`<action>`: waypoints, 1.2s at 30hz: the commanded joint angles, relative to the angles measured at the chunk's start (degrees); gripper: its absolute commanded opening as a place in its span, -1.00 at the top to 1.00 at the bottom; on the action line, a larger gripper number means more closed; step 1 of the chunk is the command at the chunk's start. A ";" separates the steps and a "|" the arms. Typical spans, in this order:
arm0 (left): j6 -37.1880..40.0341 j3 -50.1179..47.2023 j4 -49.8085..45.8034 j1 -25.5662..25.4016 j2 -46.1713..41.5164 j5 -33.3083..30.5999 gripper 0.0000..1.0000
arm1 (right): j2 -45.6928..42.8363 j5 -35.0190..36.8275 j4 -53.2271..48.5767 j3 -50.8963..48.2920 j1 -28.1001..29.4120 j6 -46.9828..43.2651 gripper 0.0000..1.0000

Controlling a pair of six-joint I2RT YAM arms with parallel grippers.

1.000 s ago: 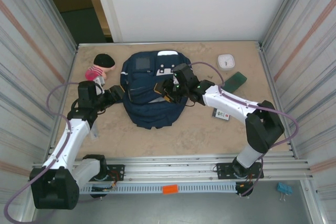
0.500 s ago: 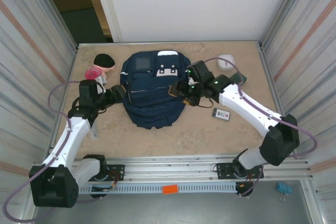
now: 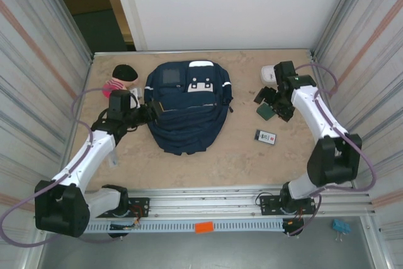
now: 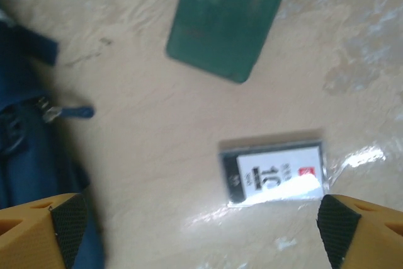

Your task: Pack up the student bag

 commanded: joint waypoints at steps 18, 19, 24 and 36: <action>2.06 6.95 2.43 -0.26 9.25 -1.06 -0.24 | 30.14 -1.99 1.36 16.94 -7.03 -7.98 -0.93; 2.07 7.11 2.42 -0.25 9.53 -0.98 -0.24 | 30.69 -2.24 1.51 17.12 -7.13 -7.98 -0.93; 2.09 7.69 2.51 -0.27 11.11 -0.85 -0.24 | 32.77 -2.93 3.26 17.16 -7.80 -8.06 -0.90; 9.64 7.35 3.16 -0.26 11.79 0.03 -0.24 | 32.40 -2.87 4.26 14.09 -8.55 -8.37 -0.31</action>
